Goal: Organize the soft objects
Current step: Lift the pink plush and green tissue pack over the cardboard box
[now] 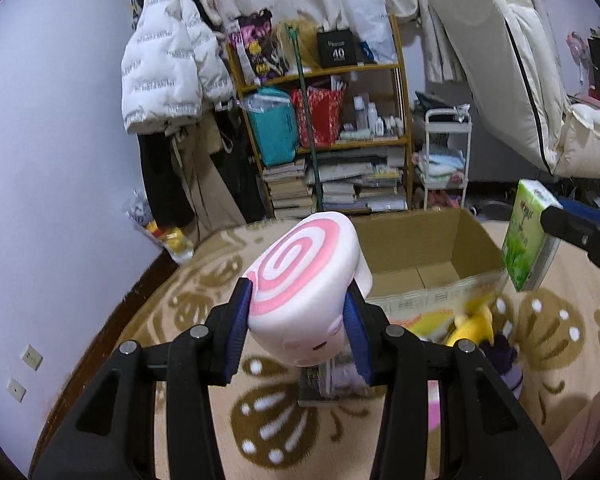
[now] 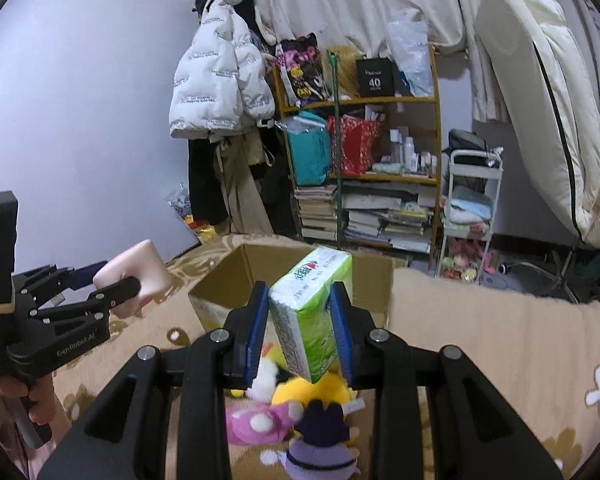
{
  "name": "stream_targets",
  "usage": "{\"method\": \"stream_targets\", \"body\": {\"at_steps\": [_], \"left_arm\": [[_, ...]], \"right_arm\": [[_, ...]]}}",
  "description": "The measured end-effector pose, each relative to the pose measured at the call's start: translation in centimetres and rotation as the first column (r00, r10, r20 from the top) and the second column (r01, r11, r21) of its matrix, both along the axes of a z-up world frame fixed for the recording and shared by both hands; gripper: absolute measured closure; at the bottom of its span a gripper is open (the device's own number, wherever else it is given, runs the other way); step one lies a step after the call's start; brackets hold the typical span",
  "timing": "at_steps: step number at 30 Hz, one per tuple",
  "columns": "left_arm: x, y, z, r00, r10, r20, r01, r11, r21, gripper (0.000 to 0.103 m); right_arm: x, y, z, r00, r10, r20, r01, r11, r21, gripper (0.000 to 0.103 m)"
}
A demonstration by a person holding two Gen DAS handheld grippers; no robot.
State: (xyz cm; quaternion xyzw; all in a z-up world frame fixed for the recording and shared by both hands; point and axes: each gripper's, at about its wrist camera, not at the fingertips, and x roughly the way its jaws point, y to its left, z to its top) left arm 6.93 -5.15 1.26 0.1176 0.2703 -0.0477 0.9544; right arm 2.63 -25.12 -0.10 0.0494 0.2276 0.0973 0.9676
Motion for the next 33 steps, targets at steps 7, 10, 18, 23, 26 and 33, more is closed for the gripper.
{"method": "stream_targets", "body": {"at_steps": [7,10,18,23,26,33], "left_arm": [[3.2,-0.4,2.4,0.997,-0.006,0.081,0.007,1.000,-0.011,0.060],[4.2,-0.6,2.7,0.994,-0.016,0.108,0.019,0.999,-0.025,0.060],[6.8,-1.4,0.9,0.992,-0.048,0.117,0.056,0.996,-0.067,0.060],[8.0,-1.7,-0.8,0.993,-0.068,0.092,0.075,0.994,-0.079,0.059],[8.5,-2.0,-1.9,0.995,-0.075,0.063,0.080,0.994,-0.077,0.059],[10.0,-2.0,-4.2,0.998,-0.064,-0.024,0.060,0.991,-0.117,0.059]], "right_arm": [[2.9,0.0,1.2,0.999,-0.001,0.036,0.001,1.000,-0.017,0.070],[4.2,0.0,1.7,0.999,-0.001,0.046,0.002,1.000,-0.019,0.070],[7.5,0.5,2.7,0.996,-0.004,0.087,0.007,0.999,-0.033,0.070],[8.5,0.7,1.3,0.997,-0.008,0.073,0.010,0.999,-0.033,0.070],[8.9,0.8,-0.1,0.999,-0.009,0.049,0.010,1.000,-0.027,0.070],[9.8,1.1,-2.7,1.000,-0.011,0.013,0.012,0.998,-0.058,0.070]]}}
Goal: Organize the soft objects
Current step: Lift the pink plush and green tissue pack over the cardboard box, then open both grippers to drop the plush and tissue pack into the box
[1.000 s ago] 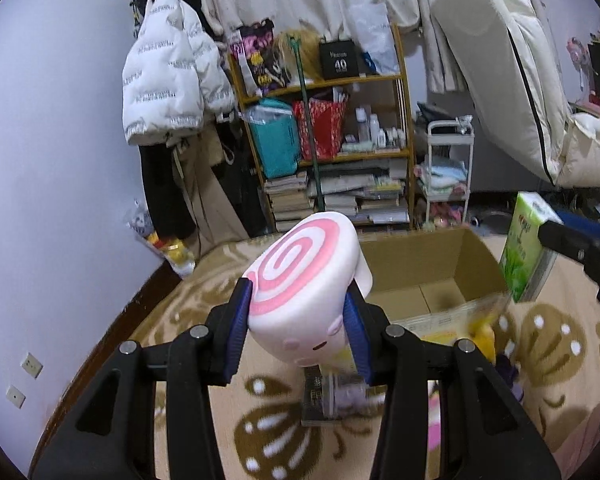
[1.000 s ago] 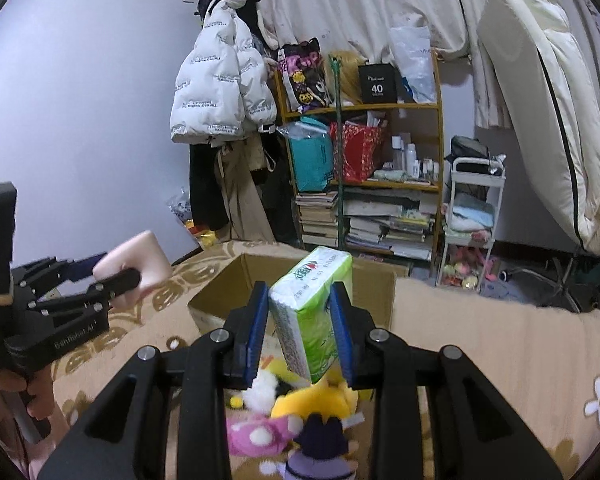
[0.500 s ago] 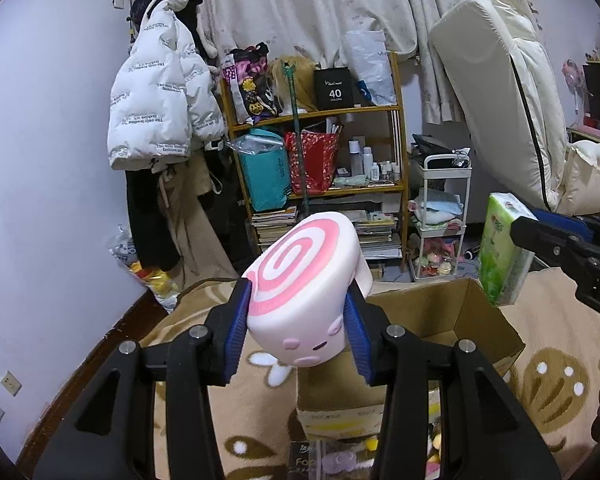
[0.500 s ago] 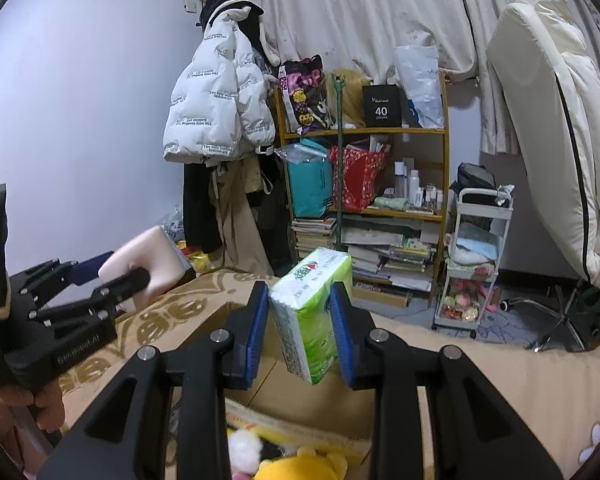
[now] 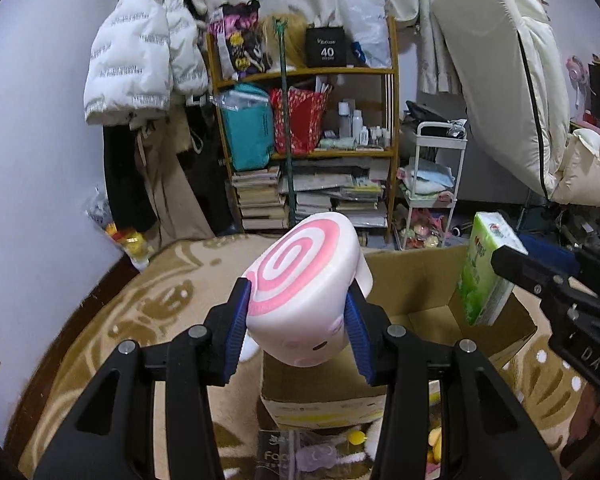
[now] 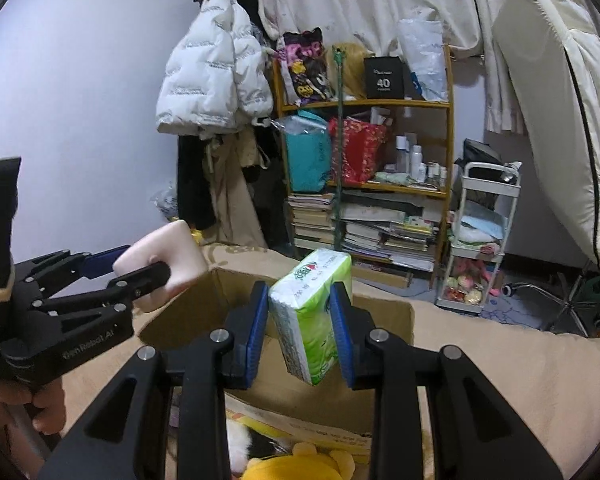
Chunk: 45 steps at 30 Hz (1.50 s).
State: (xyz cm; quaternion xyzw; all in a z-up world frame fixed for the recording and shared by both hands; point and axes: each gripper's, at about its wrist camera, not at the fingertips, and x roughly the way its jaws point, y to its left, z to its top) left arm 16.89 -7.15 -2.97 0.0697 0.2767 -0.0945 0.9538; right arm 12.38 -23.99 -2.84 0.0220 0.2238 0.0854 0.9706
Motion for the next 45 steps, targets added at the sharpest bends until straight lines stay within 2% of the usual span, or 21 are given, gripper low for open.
{"method": "stream_targets", "body": {"at_steps": [4,8,17,21,25,33,34,38,40,41,42,44,45], "left_arm": [[0.5,-0.2,-1.1,1.000,0.005,-0.017,-0.005,0.999,0.036,0.059],[0.9,-0.1,-2.1,0.999,0.010,-0.047,-0.009,0.999,0.031,0.059],[0.1,-1.1,-2.9,0.997,-0.057,-0.054,0.059,0.997,0.043,0.059],[0.5,-1.3,-3.5,0.996,-0.060,-0.073,0.063,0.997,0.052,0.058],[0.9,-1.3,-4.3,0.992,-0.057,-0.114,0.065,0.996,0.066,0.054],[0.7,-0.8,-4.7,0.991,-0.033,-0.132,0.042,0.997,0.065,0.047],[0.7,-0.7,-4.6,0.991,-0.031,-0.128,0.040,0.997,0.066,0.045],[-0.3,-0.5,-3.7,0.997,-0.030,-0.075,0.035,0.997,0.067,0.027],[-0.7,-0.4,-3.2,0.998,-0.028,-0.055,0.032,0.997,0.071,0.024],[-0.9,-0.3,-3.0,0.998,-0.024,-0.053,0.028,0.997,0.074,0.020],[-1.1,-0.1,-2.8,0.999,-0.017,-0.051,0.021,0.997,0.077,0.018],[-1.5,0.2,-2.6,0.999,-0.023,-0.041,0.025,0.998,0.065,0.010],[-1.8,0.4,-2.4,0.999,-0.021,-0.036,0.024,0.998,0.062,0.010]], "right_arm": [[0.6,-0.2,-1.1,1.000,-0.006,-0.027,0.006,1.000,0.001,0.070],[1.0,-0.4,-1.8,0.999,-0.007,-0.045,0.007,1.000,-0.005,0.070],[1.7,-1.1,-3.2,0.996,-0.015,-0.091,0.017,1.000,0.019,0.070],[1.9,-1.4,-3.7,0.994,-0.016,-0.109,0.019,1.000,0.025,0.070],[2.1,-1.5,-4.2,0.992,-0.014,-0.128,0.018,1.000,0.025,0.069],[2.3,-1.8,-5.2,0.983,-0.025,-0.183,0.031,0.999,0.030,0.069],[2.3,-1.9,-5.3,0.982,-0.027,-0.187,0.035,0.999,0.038,0.069],[1.9,-2.0,-5.1,0.983,-0.023,-0.182,0.030,0.999,0.036,0.066],[1.6,-1.8,-4.7,0.985,-0.023,-0.171,0.028,0.999,0.029,0.058],[1.5,-1.8,-4.5,0.986,-0.024,-0.167,0.029,0.999,0.028,0.049],[1.4,-1.8,-4.3,0.987,-0.027,-0.161,0.032,0.999,0.028,0.045],[1.0,-1.8,-3.8,0.988,-0.030,-0.150,0.035,0.999,0.033,0.043],[0.9,-1.8,-3.7,0.988,-0.031,-0.148,0.036,0.999,0.033,0.039]]}}
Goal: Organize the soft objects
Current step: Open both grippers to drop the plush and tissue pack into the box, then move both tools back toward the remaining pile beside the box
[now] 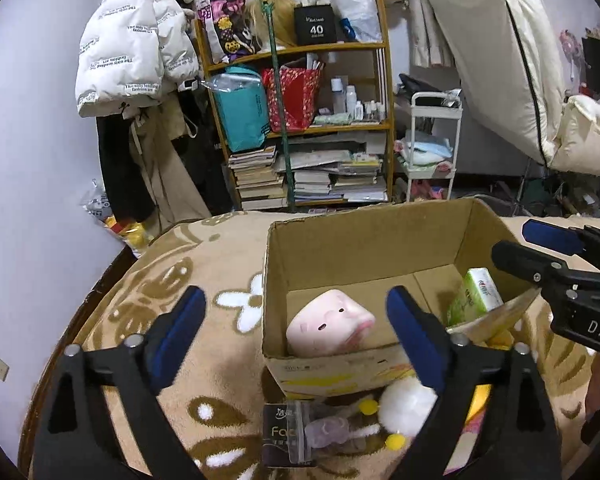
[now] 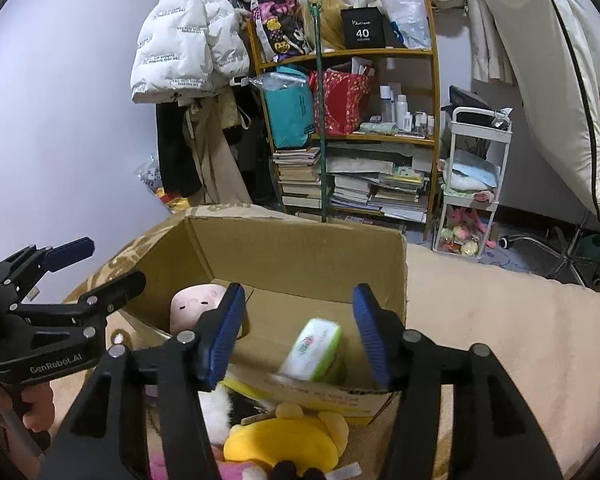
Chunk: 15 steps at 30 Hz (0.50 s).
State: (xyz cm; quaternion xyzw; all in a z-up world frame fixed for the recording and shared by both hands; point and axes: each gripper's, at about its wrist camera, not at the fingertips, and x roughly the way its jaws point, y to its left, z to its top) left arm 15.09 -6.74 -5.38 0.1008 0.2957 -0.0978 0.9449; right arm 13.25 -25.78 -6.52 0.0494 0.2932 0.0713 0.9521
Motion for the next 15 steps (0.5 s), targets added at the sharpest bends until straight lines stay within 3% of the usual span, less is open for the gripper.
{"method": "stream_targets", "body": {"at_steps": [3,5,12,15], "left_arm": [[-0.7,0.4,0.4,1.000,0.017,0.010,-0.017,0.999,0.027,0.007],[-1.2,0.8,0.5,0.999,0.032,0.006,-0.033,0.999,0.044,0.006],[-2.9,3.2,1.8,0.997,0.075,-0.028,-0.074,0.997,0.007,0.003],[-3.6,4.1,2.2,0.995,0.088,-0.042,-0.088,0.996,0.005,0.003]], "right_arm": [[-0.5,0.1,0.5,1.000,0.003,0.008,-0.003,1.000,-0.009,0.025],[-0.9,0.1,0.9,1.000,0.001,0.017,0.000,1.000,-0.014,0.021],[-3.6,0.9,2.6,0.998,0.025,0.059,-0.023,0.999,-0.045,0.000],[-5.1,1.0,3.3,0.997,0.021,0.076,-0.018,0.999,-0.041,0.000]]}}
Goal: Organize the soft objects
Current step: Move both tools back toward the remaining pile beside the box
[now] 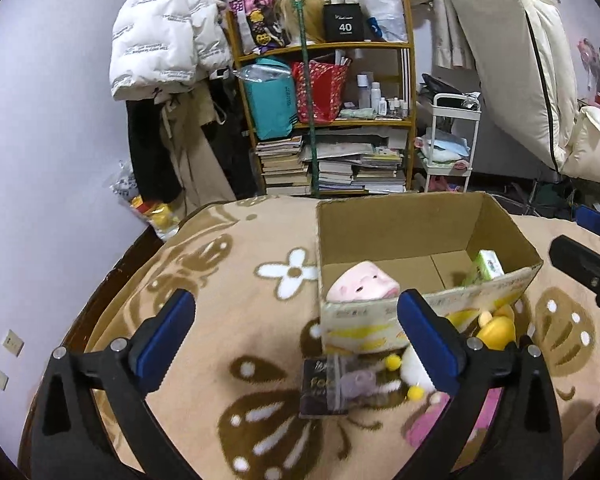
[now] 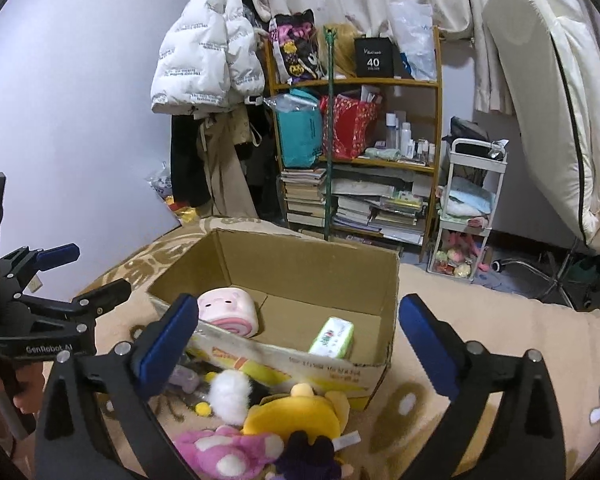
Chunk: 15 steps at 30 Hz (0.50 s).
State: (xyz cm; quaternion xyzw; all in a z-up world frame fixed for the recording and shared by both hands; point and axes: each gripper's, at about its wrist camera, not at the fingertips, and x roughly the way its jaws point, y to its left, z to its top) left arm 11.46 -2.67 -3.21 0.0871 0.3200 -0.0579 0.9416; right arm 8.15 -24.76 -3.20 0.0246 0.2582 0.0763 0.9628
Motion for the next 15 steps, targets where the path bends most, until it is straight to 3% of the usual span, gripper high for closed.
{"method": "stream_targets", "body": {"at_steps": [7,15], "left_arm": [[-1.5,2.1,-0.2,0.997,0.032,-0.067,-0.034,0.999,-0.028,0.003],[-2.6,3.4,-1.3,0.990,0.062,-0.129,-0.064,0.998,-0.009,0.003]], "right_arm": [[-2.7,0.2,0.4,1.000,-0.016,-0.008,0.016,1.000,-0.012,0.000],[-5.0,-0.9,-0.3,0.998,-0.045,-0.047,0.045,0.999,-0.005,0.000]]}}
